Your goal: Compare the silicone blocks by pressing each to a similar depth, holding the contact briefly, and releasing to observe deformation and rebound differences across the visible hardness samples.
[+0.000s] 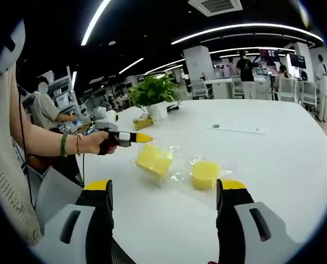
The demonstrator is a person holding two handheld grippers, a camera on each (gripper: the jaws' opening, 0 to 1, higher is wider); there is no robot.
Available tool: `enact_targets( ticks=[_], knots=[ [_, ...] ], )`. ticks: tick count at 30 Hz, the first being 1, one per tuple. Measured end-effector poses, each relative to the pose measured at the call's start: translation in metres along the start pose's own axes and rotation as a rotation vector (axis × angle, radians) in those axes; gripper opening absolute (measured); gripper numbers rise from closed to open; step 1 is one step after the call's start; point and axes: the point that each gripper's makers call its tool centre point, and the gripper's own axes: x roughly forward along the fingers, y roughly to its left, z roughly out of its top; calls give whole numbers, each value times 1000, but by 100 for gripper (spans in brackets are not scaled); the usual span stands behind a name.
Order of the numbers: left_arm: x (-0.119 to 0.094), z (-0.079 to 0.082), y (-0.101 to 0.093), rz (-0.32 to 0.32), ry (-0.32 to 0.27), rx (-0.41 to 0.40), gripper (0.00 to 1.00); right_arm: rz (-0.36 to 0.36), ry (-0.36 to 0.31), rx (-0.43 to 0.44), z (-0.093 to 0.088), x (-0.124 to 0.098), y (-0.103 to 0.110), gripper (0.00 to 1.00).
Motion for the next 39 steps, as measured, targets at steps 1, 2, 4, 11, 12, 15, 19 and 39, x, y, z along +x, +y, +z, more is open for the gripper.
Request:
enact_targets(
  ticks=[1, 2, 4, 11, 12, 15, 19, 39],
  knots=[
    [0, 2, -7, -9, -2, 2, 0, 4, -3, -2, 0, -1, 1, 71],
    [-1, 4, -14, -22, -5, 16, 0, 8, -7, -3, 1, -2, 2, 71],
    [-2, 5, -24, -30, -1, 38, 0, 14, -18, -11, 3, -4, 3, 71],
    [-6, 7, -46, -48, 24, 114, 0, 35, -44, -34, 8, -9, 7, 71],
    [-6, 8, -47, -47, 25, 124, 0, 38, -47, -40, 9, -9, 7, 71],
    [-12, 14, -52, -46, 24, 149, 0, 52, -52, -49, 11, -11, 9, 71],
    [-18, 20, -61, -45, 36, 184, 0, 78, -67, -58, 14, -14, 13, 70],
    [-34, 55, -140, -184, 81, 428, 0, 248, 83, -354, 54, -1, 13, 69]
  ],
)
